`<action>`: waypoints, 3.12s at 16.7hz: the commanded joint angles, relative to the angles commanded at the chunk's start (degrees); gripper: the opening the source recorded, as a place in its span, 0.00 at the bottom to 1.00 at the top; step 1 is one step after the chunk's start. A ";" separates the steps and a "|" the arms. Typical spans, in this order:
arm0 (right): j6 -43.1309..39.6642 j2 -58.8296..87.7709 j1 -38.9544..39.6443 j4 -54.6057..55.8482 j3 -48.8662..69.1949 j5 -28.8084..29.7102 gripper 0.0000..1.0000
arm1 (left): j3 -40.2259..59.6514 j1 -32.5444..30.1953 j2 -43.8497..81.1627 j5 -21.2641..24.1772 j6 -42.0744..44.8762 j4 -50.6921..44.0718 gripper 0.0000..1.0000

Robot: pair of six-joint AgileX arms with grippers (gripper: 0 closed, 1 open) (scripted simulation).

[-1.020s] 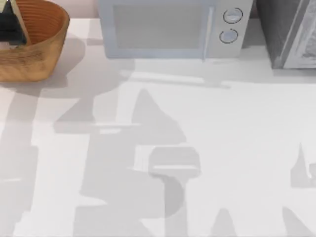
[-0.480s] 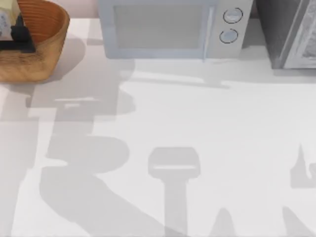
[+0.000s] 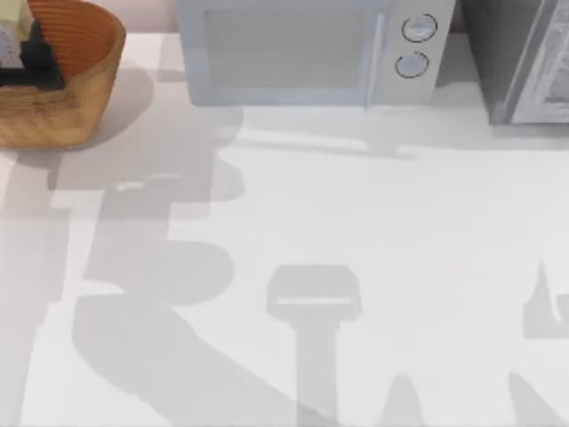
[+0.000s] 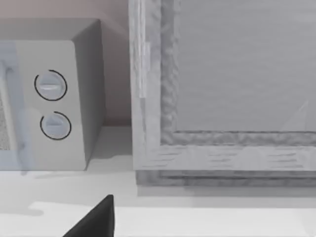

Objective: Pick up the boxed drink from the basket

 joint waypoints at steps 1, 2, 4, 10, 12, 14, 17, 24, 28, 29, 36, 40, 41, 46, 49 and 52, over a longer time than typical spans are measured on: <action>0.00 0.00 0.00 0.00 0.00 0.00 1.00 | 1.30 -0.07 0.83 -0.06 -0.08 -0.61 1.00; 0.00 0.00 0.00 0.00 0.00 0.00 1.00 | 2.88 -0.15 1.74 -0.13 -0.12 -1.28 1.00; 0.00 0.00 0.00 0.00 0.00 0.00 1.00 | 6.38 -0.34 3.71 -0.29 -0.14 -2.74 1.00; 0.00 0.00 0.00 0.00 0.00 0.00 1.00 | 12.05 -0.64 6.90 -0.55 -0.16 -5.22 1.00; 0.00 0.00 0.00 0.00 0.00 0.00 1.00 | 12.05 -0.64 6.90 -0.55 -0.16 -5.22 1.00; 0.00 0.00 0.00 0.00 0.00 0.00 1.00 | 12.05 -0.64 6.90 -0.55 -0.16 -5.22 0.85; 0.00 0.00 0.00 0.00 0.00 0.00 1.00 | 12.05 -0.64 6.90 -0.55 -0.16 -5.22 0.62; 0.00 0.00 0.00 0.00 0.00 0.00 1.00 | 12.05 -0.64 6.90 -0.55 -0.16 -5.22 0.10; 0.00 0.00 0.00 0.00 0.00 0.00 1.00 | 12.05 -0.64 6.90 -0.55 -0.16 -5.22 0.00; 0.00 0.00 0.00 0.00 0.00 0.00 1.00 | 12.05 -0.64 6.90 -0.55 -0.16 -5.22 0.00; 0.00 0.00 0.00 0.00 0.00 0.00 1.00 | 12.13 -0.31 5.50 -0.58 -0.06 -6.09 0.00; 0.00 0.00 0.00 0.00 0.00 0.00 1.00 | 14.58 -0.32 2.49 -0.65 -0.41 -12.25 0.00; 0.00 0.00 0.00 0.00 0.00 0.00 1.00 | 15.59 -0.34 1.27 -0.66 -0.41 -14.36 0.00; 0.00 0.00 0.00 0.00 0.00 0.00 1.00 | 21.32 -0.41 -5.59 -0.76 -0.09 -26.17 0.00; 0.00 0.00 0.00 0.00 0.00 0.00 1.00 | 24.32 -0.42 -9.15 -0.84 0.07 -32.52 0.00; 0.00 0.00 0.00 0.00 0.00 0.00 1.00 | 26.02 -0.41 -11.18 -0.90 0.17 -36.20 0.00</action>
